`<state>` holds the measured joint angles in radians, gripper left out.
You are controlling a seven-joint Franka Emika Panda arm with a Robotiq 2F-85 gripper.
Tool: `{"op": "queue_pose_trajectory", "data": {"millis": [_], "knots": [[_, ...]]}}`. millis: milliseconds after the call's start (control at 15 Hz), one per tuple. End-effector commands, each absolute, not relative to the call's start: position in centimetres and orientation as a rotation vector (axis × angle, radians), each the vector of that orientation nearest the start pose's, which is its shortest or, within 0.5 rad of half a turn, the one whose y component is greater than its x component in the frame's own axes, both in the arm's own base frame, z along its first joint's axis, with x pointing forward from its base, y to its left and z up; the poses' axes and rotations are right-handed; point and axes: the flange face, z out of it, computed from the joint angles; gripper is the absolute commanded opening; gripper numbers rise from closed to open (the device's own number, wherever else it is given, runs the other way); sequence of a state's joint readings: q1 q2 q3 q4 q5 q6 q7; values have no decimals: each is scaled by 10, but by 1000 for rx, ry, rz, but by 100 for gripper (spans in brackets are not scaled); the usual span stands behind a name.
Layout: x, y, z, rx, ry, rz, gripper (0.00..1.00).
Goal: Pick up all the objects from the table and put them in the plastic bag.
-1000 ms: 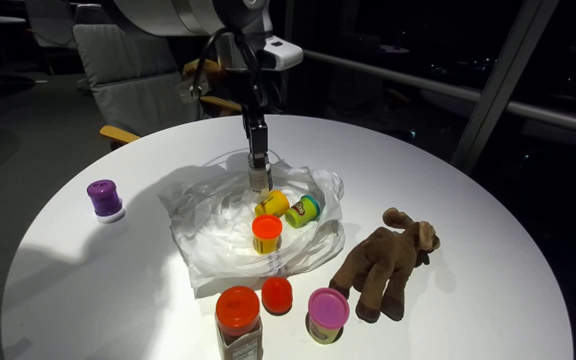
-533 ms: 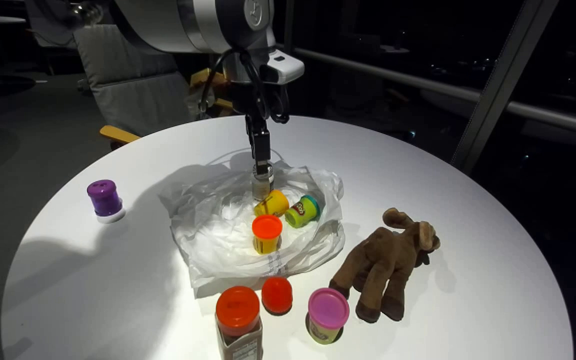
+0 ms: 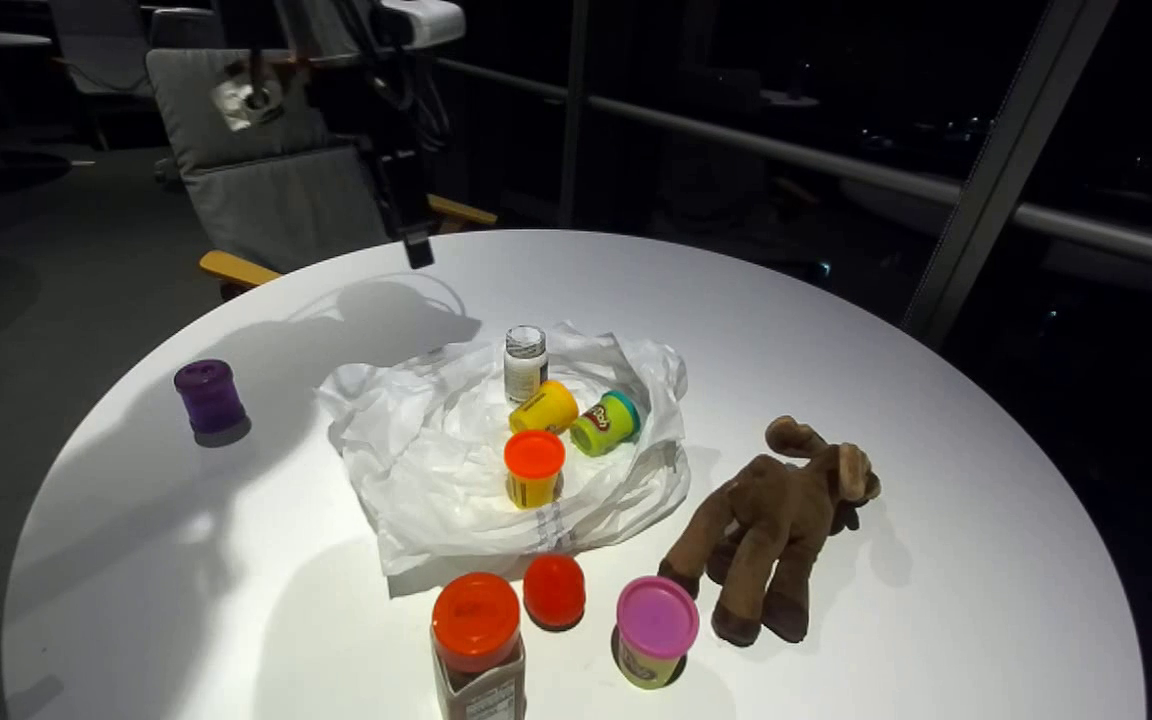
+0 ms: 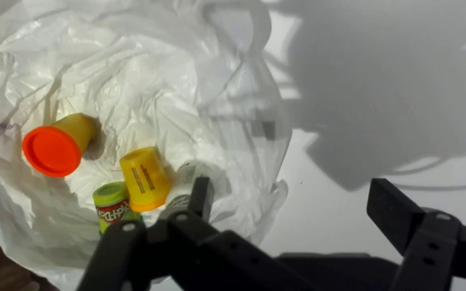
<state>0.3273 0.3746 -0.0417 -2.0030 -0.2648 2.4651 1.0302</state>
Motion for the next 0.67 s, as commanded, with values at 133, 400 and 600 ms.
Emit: {"op": "queue_pose_trajectory", "data": {"millis": [133,400,600], "knots": [[509,264,253,-3224,539,-212,100],[471,293,228,-3243,411,-153,100],[459,294,218,-3246,376,-122,100]]}}
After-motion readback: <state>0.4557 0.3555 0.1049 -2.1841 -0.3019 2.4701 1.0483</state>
